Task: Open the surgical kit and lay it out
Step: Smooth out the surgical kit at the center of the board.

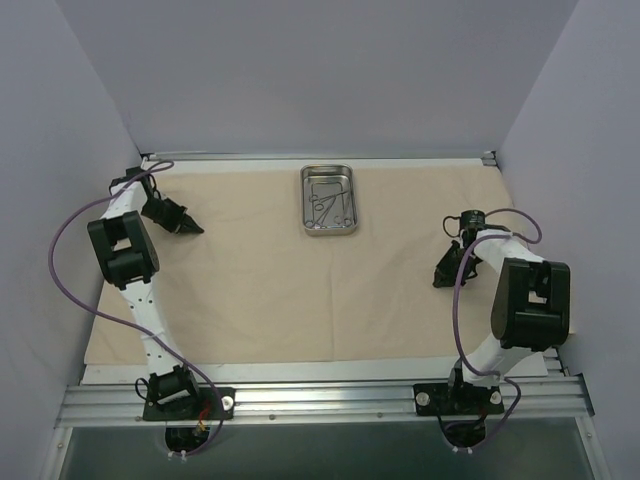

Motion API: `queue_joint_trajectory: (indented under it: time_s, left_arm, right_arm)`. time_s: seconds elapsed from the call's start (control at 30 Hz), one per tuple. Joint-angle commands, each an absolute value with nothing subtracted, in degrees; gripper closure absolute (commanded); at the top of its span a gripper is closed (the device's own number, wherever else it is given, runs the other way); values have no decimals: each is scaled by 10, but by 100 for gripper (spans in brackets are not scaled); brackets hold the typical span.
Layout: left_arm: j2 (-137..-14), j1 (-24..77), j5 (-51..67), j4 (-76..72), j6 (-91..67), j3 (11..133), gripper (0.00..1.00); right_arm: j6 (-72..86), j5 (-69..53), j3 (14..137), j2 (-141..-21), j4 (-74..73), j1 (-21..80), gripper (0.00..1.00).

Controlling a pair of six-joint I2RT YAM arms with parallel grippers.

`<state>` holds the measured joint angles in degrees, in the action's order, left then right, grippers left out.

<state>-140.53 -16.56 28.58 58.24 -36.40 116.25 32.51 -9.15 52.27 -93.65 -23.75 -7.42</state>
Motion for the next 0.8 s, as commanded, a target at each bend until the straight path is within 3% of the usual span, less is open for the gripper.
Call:
queue_joint_trajectory:
  time_s: [0.0, 0.13, 0.33, 0.47, 0.57, 0.77]
  left_arm:
    - [-1432, -176, 236, 556, -353, 1172, 89]
    - [-1429, -178, 237, 557, -352, 1172, 89]
    - [-1419, -177, 243, 552, -348, 1159, 89]
    - [-1418, -177, 252, 540, -352, 1149, 89]
    - [-1419, -178, 252, 543, -347, 1150, 89]
    - [-1417, -183, 251, 545, -342, 1143, 89]
  right_arm:
    - [345, -92, 537, -934, -258, -91, 100]
    - [327, -81, 515, -929, -264, -143, 100]
    - [301, -11, 544, -927, -275, -141, 100]
    - [325, -8, 524, -983, -220, -70, 100]
    - [372, -106, 497, -1035, -131, -30, 100]
    - [391, -117, 582, -1086, -142, 77, 100]
